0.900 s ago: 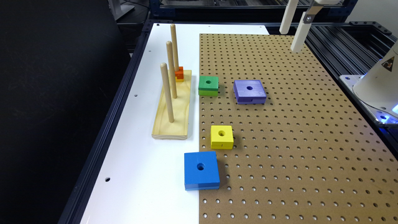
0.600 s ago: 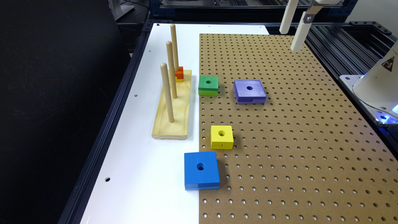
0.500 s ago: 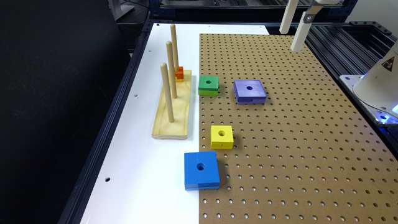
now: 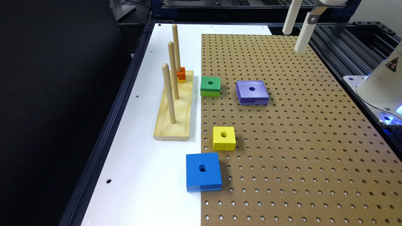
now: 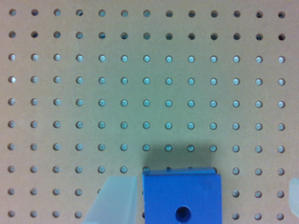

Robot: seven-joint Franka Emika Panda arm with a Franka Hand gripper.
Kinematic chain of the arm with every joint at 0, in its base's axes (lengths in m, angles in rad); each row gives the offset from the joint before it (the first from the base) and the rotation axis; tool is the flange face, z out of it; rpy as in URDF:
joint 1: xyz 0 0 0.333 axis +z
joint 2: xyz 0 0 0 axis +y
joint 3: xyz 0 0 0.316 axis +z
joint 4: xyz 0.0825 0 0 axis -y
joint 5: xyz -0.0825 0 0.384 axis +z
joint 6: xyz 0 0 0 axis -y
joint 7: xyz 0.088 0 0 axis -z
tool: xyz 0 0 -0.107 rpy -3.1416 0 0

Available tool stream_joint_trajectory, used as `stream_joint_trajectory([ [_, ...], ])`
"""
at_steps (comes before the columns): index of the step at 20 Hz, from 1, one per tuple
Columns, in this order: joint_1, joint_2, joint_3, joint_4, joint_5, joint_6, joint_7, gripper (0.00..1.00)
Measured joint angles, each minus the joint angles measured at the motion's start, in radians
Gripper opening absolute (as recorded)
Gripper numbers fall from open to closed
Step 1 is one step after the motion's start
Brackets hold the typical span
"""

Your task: Pick up yellow block.

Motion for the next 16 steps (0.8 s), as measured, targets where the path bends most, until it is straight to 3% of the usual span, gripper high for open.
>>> stream_joint_trajectory([
  [10, 0.002, 0.0, 0.001, 0.0, 0.0017, 0.0, 0.0, 1.0],
  [16, 0.015, 0.0, 0.002, 0.004, 0.0052, 0.002, 0.006, 1.0],
])
